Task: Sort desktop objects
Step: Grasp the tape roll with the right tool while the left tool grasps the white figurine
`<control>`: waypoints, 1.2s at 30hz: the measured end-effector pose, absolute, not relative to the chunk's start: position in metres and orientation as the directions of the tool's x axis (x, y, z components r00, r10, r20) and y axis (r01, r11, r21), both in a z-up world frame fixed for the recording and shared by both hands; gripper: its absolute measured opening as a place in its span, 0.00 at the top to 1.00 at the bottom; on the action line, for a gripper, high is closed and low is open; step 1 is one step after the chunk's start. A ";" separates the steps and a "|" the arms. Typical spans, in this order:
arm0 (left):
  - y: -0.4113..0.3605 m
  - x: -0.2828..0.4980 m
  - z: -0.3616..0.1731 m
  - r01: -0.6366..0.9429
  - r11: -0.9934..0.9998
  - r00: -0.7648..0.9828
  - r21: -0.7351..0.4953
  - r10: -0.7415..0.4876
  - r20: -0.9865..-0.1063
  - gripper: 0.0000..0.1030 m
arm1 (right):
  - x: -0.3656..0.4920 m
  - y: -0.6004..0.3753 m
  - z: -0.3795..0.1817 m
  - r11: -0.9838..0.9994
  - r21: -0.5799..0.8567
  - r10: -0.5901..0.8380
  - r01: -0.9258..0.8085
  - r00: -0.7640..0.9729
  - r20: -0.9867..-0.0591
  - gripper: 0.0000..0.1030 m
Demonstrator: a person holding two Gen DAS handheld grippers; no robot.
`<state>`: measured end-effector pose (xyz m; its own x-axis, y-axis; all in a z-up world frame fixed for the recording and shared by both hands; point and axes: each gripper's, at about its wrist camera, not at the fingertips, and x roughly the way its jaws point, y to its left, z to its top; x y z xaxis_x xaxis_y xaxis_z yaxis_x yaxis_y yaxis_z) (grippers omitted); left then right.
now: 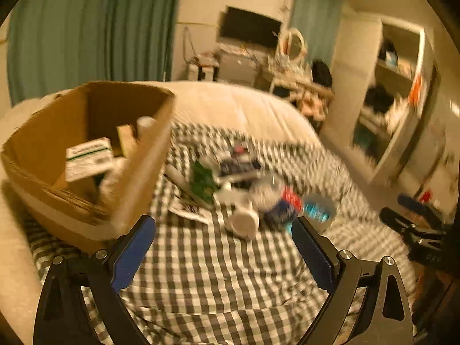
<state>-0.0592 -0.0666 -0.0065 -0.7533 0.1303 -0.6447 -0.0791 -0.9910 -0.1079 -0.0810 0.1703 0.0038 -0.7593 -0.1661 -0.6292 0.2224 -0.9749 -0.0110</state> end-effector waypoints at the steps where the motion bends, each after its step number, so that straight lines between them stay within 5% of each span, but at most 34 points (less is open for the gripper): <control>1: -0.059 -0.060 -0.014 -0.086 -0.992 -0.745 -0.091 0.124 -0.655 0.05 | -0.083 0.170 -0.003 -0.973 -0.021 -0.164 0.229 -0.754 -0.636 0.08; 4: -0.036 -0.071 -0.046 -0.121 -0.991 -0.708 -0.054 0.124 -0.696 0.05 | -0.096 0.169 -0.019 -0.967 -0.027 -0.175 0.252 -0.741 -0.648 0.01; 22: -0.017 -0.165 -0.120 -0.104 -0.995 -0.640 -0.002 0.068 -0.765 0.05 | -0.193 0.165 -0.116 -0.967 -0.002 -0.162 0.254 -0.624 -0.765 0.01; 23: -0.019 -0.167 -0.121 -0.109 -0.994 -0.632 -0.021 0.086 -0.770 0.08 | -0.194 0.166 -0.117 -0.968 0.001 -0.163 0.251 -0.628 -0.761 0.02; 25: -0.023 -0.168 -0.123 -0.116 -0.992 -0.628 -0.058 0.118 -0.770 0.46 | -0.196 0.169 -0.116 -0.971 0.003 -0.159 0.239 -0.637 -0.754 0.18; 36: -0.028 -0.137 -0.092 -0.160 -0.987 -0.611 -0.029 0.122 -0.782 0.49 | -0.172 0.184 -0.082 -0.980 0.038 -0.163 0.194 -0.684 -0.711 0.18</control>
